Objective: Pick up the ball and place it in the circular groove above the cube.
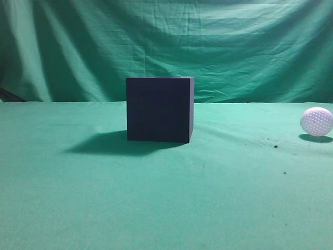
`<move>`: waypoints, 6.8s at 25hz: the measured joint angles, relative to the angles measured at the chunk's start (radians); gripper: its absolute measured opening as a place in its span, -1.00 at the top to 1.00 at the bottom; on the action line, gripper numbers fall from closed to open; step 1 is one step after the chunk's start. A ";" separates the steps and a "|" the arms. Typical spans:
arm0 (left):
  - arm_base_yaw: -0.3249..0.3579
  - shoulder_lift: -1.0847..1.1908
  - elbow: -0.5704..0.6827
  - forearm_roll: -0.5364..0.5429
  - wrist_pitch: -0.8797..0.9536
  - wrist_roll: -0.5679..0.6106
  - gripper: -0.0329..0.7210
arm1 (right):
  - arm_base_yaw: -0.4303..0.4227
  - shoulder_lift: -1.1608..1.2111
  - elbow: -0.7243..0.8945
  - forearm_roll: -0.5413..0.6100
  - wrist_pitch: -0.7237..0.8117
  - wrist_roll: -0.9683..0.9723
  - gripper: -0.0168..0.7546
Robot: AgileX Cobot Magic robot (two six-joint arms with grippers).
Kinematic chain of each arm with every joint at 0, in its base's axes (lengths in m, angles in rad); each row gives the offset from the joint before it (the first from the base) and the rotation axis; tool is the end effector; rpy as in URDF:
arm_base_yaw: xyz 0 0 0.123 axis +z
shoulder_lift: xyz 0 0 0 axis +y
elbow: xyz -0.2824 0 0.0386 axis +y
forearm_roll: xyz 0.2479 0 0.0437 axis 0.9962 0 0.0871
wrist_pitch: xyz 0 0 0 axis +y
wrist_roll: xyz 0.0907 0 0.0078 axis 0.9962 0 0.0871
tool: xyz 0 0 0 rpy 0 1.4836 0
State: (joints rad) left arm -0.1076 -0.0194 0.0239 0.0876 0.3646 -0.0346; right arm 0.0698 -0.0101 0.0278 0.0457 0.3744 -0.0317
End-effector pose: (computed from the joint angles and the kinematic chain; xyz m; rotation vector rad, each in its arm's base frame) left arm 0.0524 -0.0028 0.1734 0.1215 1.8473 -0.0131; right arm 0.0524 0.0052 0.1706 -0.0668 1.8747 0.0712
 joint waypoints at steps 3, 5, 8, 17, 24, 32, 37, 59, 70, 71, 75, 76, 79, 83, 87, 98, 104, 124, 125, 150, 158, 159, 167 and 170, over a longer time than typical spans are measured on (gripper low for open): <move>0.000 0.000 0.000 0.000 0.000 0.000 0.91 | 0.000 0.000 0.000 0.000 0.000 0.000 0.96; 0.000 0.000 0.000 0.000 0.000 0.000 0.91 | 0.000 0.000 0.000 0.000 0.000 0.001 0.96; 0.000 0.000 0.000 0.000 0.000 0.000 0.91 | 0.000 0.000 0.000 0.000 0.000 0.001 0.96; 0.000 0.000 0.000 0.000 0.000 0.000 0.91 | 0.000 0.000 0.000 0.000 0.000 0.003 0.96; 0.000 0.000 0.000 0.000 0.000 0.000 0.91 | 0.000 0.000 0.000 0.000 -0.002 0.003 0.96; 0.000 0.000 0.000 0.000 0.000 0.000 0.91 | 0.000 0.000 0.001 0.048 -0.396 0.024 0.96; 0.000 0.000 0.000 0.000 0.000 0.000 0.91 | 0.000 0.002 -0.048 0.052 -0.429 0.023 0.96; 0.000 0.000 0.000 0.000 0.000 0.000 0.91 | 0.070 0.834 -0.616 0.120 0.268 -0.156 0.96; 0.000 0.000 0.000 0.000 0.000 0.000 0.91 | 0.227 1.340 -0.894 -0.023 0.423 -0.081 0.61; 0.000 0.000 0.000 0.000 0.000 0.000 0.91 | 0.227 1.384 -0.910 -0.023 0.423 -0.066 0.48; 0.000 0.000 0.000 0.000 0.000 0.000 0.91 | 0.227 1.528 -0.983 -0.024 0.419 -0.042 -0.17; 0.000 0.000 0.000 0.000 0.000 0.000 0.91 | 0.227 1.562 -0.999 -0.027 0.415 -0.036 -0.32; 0.000 0.000 0.000 0.000 0.000 0.000 0.91 | 0.227 1.645 -1.042 -0.047 0.397 -0.002 -0.51; 0.000 0.000 0.000 0.000 0.000 0.000 0.91 | 0.227 1.744 -1.097 -0.073 0.379 0.032 -0.51; 0.000 0.000 0.000 0.000 0.000 0.000 0.91 | 0.227 1.816 -1.132 -0.081 0.367 0.039 -0.51; 0.000 0.000 0.000 0.000 0.000 0.000 0.91 | 0.227 1.852 -1.143 -0.152 0.327 0.114 0.10; 0.000 0.000 0.000 0.000 0.000 0.000 0.91 | 0.227 1.852 -1.194 -0.217 0.398 0.198 0.12; 0.000 0.000 0.000 0.000 0.000 0.000 0.91 | 0.649 1.804 -1.405 -0.102 0.319 0.131 0.12; 0.000 0.000 0.000 0.000 0.000 0.000 0.91 | 0.649 1.811 -1.405 -0.102 0.311 0.131 0.12; 0.000 0.000 0.000 0.000 0.000 0.000 0.91 | 0.649 1.628 -1.405 -0.106 0.470 0.158 0.57; 0.000 0.000 0.000 0.000 0.000 0.000 0.91 | 0.649 1.324 -1.405 -0.104 0.786 0.186 0.96; 0.000 0.000 0.000 0.000 0.000 0.000 0.91 | 0.649 1.285 -1.403 -0.102 0.810 0.196 0.96; 0.000 0.000 0.000 0.000 0.000 0.000 0.91 | 0.649 0.936 -1.152 -0.027 0.770 0.212 0.96; 0.000 0.000 0.000 0.000 0.000 0.000 0.91 | 0.649 0.805 -1.027 -0.015 0.720 0.212 0.96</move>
State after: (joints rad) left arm -0.1076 -0.0194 0.0239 0.0876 0.3646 -0.0346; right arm 0.7189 0.7952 -0.9990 0.0310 1.0942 0.1805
